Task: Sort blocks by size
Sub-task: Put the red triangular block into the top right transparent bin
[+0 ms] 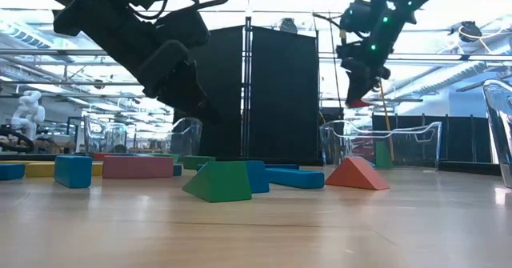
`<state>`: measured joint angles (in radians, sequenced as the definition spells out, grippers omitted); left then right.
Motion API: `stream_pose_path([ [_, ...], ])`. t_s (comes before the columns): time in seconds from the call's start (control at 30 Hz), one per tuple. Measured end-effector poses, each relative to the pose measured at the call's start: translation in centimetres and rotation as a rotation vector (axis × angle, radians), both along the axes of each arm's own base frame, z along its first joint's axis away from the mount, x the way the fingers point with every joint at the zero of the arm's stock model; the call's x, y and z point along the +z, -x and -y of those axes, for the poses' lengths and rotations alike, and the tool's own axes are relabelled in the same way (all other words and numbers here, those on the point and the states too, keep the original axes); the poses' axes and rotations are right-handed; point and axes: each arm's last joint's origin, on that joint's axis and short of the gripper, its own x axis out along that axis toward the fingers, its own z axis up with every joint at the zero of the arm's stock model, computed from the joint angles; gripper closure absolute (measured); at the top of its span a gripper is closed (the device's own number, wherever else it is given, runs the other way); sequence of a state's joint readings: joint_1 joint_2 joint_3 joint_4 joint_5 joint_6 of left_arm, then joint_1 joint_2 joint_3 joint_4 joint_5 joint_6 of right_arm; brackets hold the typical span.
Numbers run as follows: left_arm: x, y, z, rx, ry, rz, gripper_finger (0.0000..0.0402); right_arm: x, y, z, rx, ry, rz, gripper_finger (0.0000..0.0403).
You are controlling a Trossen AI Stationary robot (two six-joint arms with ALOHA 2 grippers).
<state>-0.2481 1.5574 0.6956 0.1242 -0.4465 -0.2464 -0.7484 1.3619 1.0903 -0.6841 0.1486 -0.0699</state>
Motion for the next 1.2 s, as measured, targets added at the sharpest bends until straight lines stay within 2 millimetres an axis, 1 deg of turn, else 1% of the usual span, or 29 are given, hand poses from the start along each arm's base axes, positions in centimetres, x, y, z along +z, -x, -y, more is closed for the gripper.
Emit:
stream_pose_path([
  [0.1,0.0,0.0,0.0,0.000,0.000,0.000,0.0084,0.2,1.0,2.0,-0.048,-0.056,0.017,0.0271],
  [0.2,0.0,0.0,0.0,0.000,0.000,-0.001,0.0084,0.1,1.5,3.7,-0.083,-0.116,0.035,0.0271],
  [0.3,0.0,0.0,0.0,0.001,-0.001,-0.002,0.0084,-0.8,1.5,4.9,-0.107,-0.208,0.021,0.0271],
  [0.4,0.0,0.0,0.0,0.000,-0.001,-0.003,0.0084,-1.9,0.9,5.8,-0.113,-0.269,-0.008,0.0271],
  [0.6,0.0,0.0,0.0,0.000,-0.002,-0.006,0.0084,-3.3,-0.2,7.3,-0.122,-0.343,-0.073,0.0271],
  [0.83,0.0,0.0,0.0,-0.010,-0.014,-0.010,0.0084,-3.8,-1.5,8.9,-0.160,-0.380,-0.080,0.0271],
  [0.97,0.0,0.0,0.0,-0.010,-0.014,-0.010,0.0084,-4.0,-1.8,9.3,-0.175,-0.402,-0.092,0.0264],
  [1.2,0.0,0.0,0.0,-0.010,-0.014,-0.010,0.0084,-4.2,-1.8,9.2,-0.175,-0.416,-0.106,0.0232],
])
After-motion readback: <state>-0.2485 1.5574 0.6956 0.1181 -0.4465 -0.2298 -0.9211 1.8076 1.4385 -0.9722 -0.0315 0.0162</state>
